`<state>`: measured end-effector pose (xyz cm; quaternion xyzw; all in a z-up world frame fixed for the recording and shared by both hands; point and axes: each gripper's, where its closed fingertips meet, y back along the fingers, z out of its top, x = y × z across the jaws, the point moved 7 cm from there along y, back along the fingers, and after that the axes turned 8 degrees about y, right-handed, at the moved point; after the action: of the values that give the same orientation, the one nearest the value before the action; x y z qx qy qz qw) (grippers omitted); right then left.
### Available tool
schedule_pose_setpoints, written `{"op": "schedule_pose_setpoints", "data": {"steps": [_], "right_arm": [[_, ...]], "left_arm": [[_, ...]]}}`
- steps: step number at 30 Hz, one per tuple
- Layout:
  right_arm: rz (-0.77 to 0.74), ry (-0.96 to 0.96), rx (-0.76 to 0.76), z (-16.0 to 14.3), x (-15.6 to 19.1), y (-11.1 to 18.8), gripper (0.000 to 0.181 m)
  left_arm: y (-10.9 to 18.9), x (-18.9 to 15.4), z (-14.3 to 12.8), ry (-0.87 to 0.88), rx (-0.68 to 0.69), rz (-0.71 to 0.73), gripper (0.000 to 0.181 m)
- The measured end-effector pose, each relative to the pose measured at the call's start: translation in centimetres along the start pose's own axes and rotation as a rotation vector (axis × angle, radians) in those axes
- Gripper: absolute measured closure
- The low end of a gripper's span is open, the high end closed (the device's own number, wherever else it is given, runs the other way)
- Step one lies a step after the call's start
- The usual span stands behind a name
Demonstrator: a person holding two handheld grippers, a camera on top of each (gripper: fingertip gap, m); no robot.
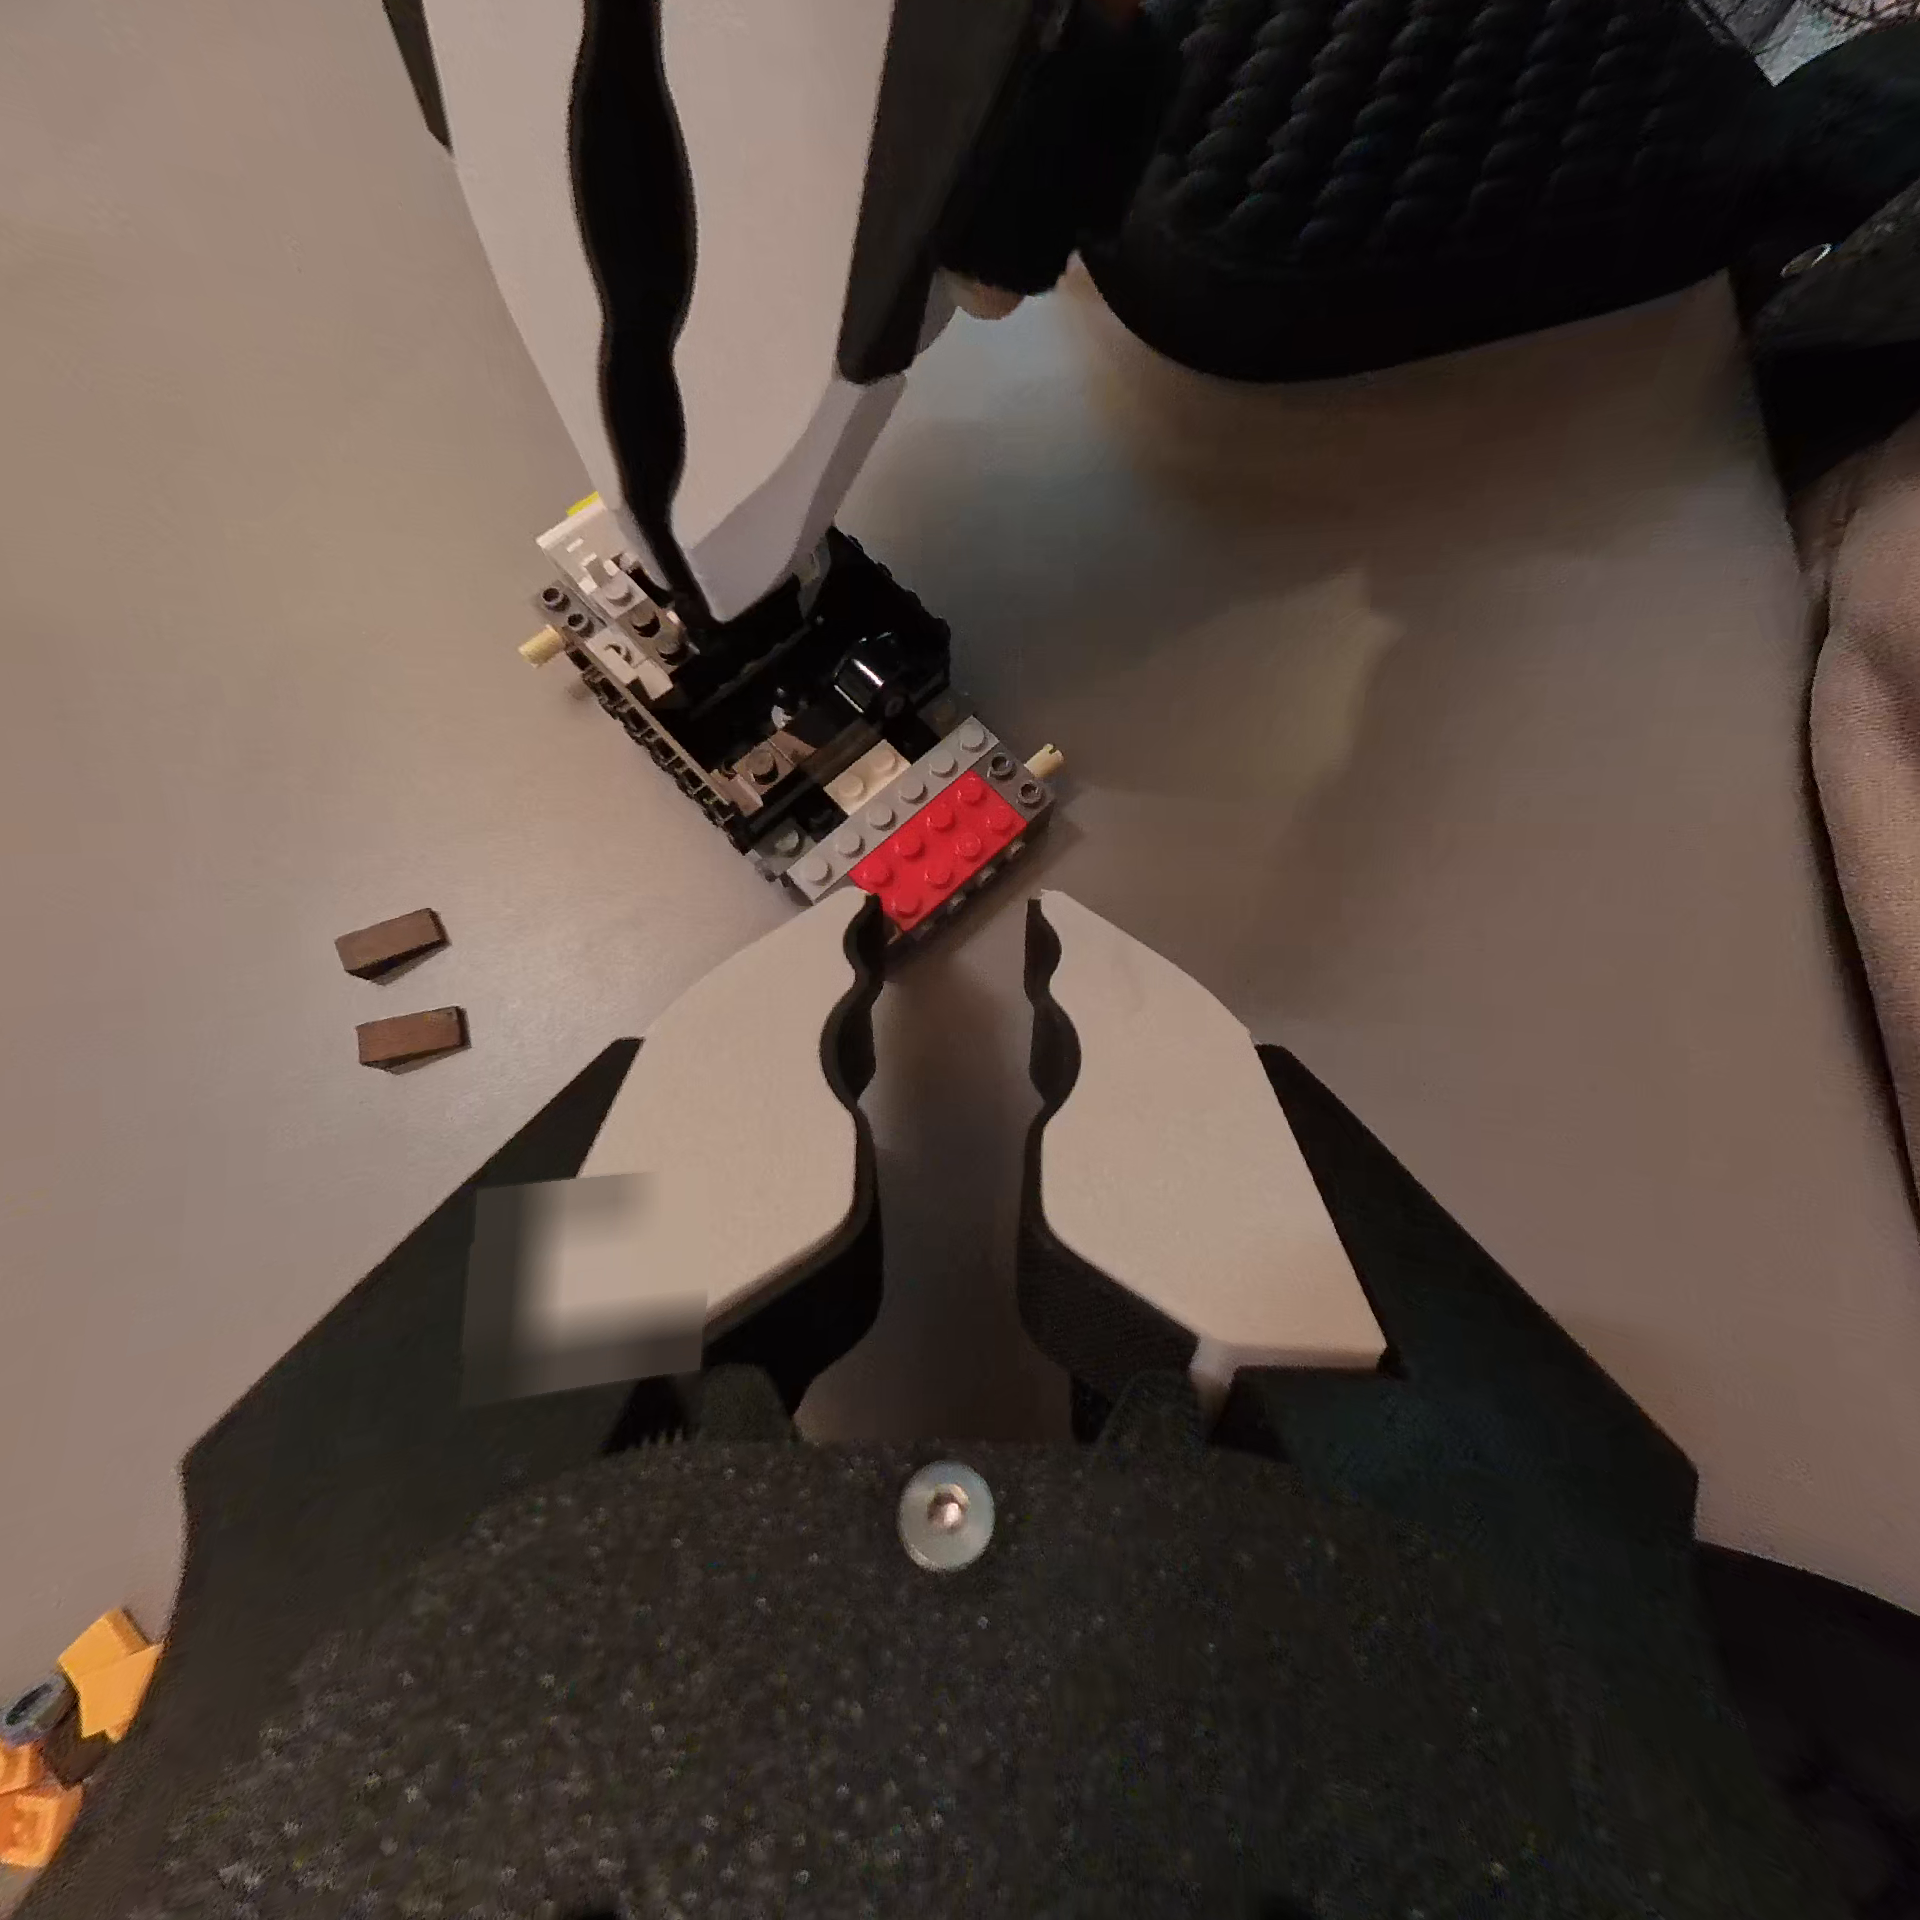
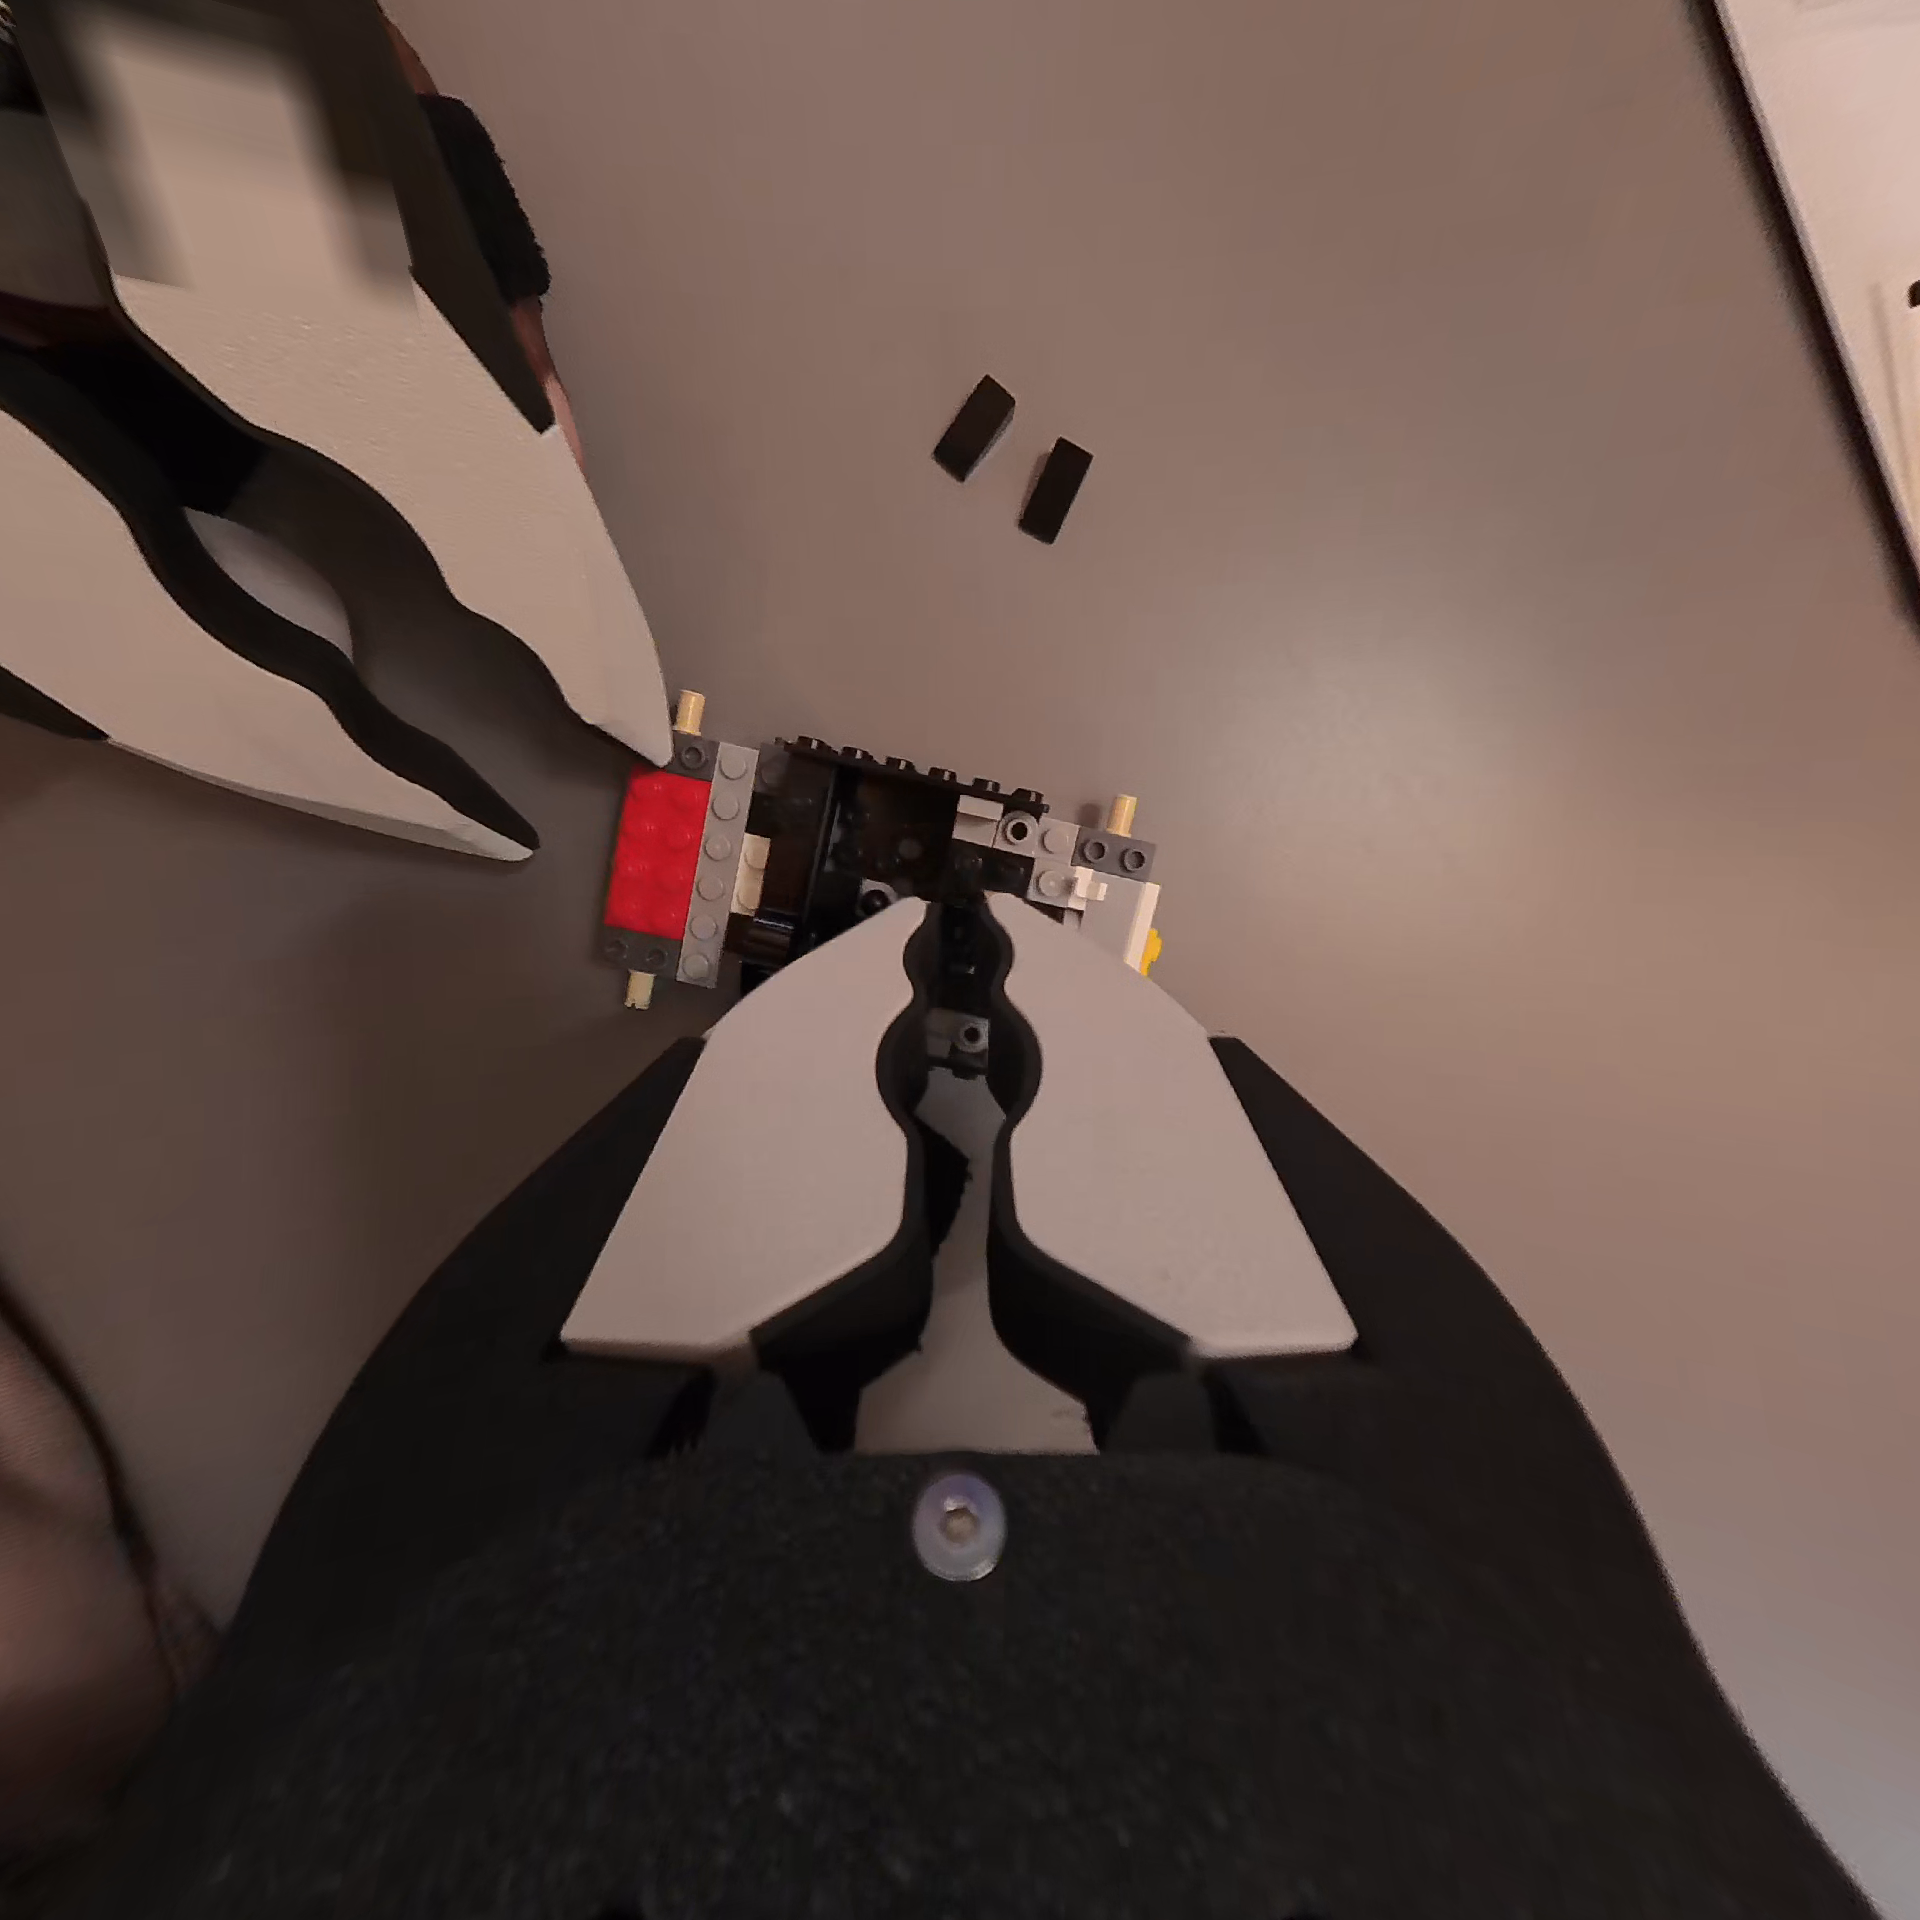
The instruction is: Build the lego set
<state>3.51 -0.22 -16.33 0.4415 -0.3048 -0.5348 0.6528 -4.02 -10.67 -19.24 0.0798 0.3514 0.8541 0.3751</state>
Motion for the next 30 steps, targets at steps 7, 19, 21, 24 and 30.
{"op": "schedule_pose_setpoints", "data": {"steps": [7, 19, 21, 24, 30], "right_arm": [[0.020, -0.008, -0.027, -0.1, 0.3, 0.2, 0.173], [0.077, -0.041, -0.042, -0.1, -0.6, 0.2, 0.172], [0.086, -0.050, -0.022, -0.2, -0.7, 0.0, 0.172], [0.096, -0.051, -0.015, -0.3, -0.7, -0.2, 0.174], [0.067, -0.035, 0.001, -0.2, -0.4, -0.2, 0.175]], "left_arm": [[0.1, 0.2, 0.1, 0.010, -0.012, 0.013, 0.155], [1.1, 1.2, 1.0, 0.047, -0.121, 0.093, 0.153], [1.4, 1.5, 1.2, 0.059, -0.147, 0.115, 0.153], [1.6, 1.8, 1.4, 0.073, -0.170, 0.131, 0.153], [1.6, 1.8, 1.4, 0.079, -0.165, 0.139, 0.153]]}}
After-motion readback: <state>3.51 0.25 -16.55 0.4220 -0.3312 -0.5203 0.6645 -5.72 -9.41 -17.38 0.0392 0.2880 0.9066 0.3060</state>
